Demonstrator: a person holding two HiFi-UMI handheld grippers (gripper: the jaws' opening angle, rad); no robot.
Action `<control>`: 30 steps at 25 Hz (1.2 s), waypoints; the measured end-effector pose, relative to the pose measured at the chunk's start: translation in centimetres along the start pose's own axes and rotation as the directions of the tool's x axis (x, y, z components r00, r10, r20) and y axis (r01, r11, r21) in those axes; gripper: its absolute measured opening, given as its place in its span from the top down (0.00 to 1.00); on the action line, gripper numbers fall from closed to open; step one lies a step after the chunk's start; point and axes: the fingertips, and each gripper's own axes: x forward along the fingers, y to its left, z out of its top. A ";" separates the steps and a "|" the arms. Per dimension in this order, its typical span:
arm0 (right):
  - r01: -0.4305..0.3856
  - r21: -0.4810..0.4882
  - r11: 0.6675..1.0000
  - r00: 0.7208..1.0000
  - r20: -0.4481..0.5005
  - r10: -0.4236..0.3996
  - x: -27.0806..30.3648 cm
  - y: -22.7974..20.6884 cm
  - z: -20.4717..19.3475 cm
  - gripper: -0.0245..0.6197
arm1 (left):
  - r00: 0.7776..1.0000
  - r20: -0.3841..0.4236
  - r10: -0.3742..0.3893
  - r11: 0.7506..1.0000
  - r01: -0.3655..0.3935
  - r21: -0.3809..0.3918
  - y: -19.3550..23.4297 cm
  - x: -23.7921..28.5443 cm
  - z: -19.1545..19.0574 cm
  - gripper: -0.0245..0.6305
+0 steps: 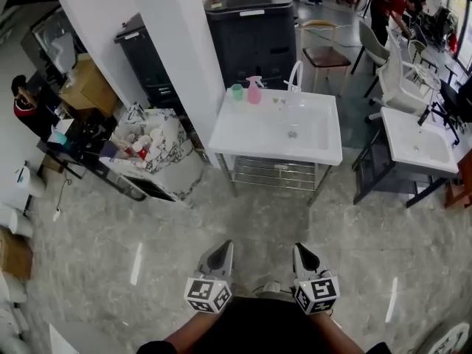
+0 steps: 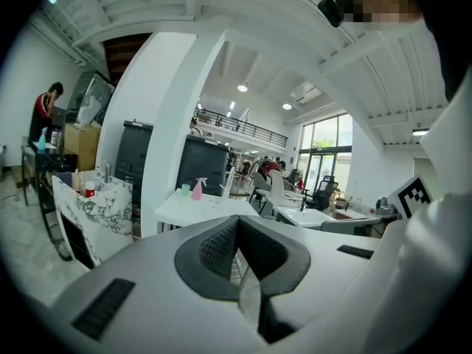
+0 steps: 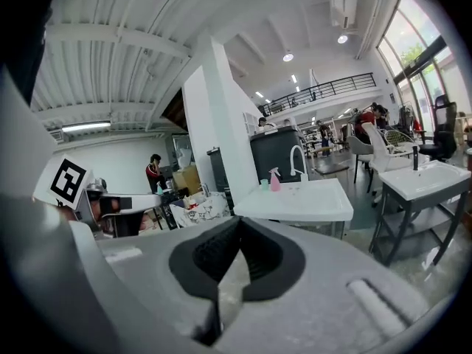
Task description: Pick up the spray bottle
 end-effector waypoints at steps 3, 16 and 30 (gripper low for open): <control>-0.008 -0.006 1.000 1.000 -0.004 0.008 1.1 -0.1 -0.2 0.96 | 1.000 -0.011 0.026 1.000 -0.026 0.001 1.5 0.1 -0.4 0.94; 0.063 -0.002 0.998 0.995 -0.076 -0.063 9.8 0.1 2.0 0.96 | 0.999 -0.018 -0.047 0.999 0.047 -0.016 7.6 6.7 2.7 0.94; 0.098 -0.142 0.985 0.995 -0.005 -0.099 27.3 6.7 9.7 0.96 | 0.974 0.016 -0.228 0.972 0.226 0.066 19.3 14.6 8.4 0.94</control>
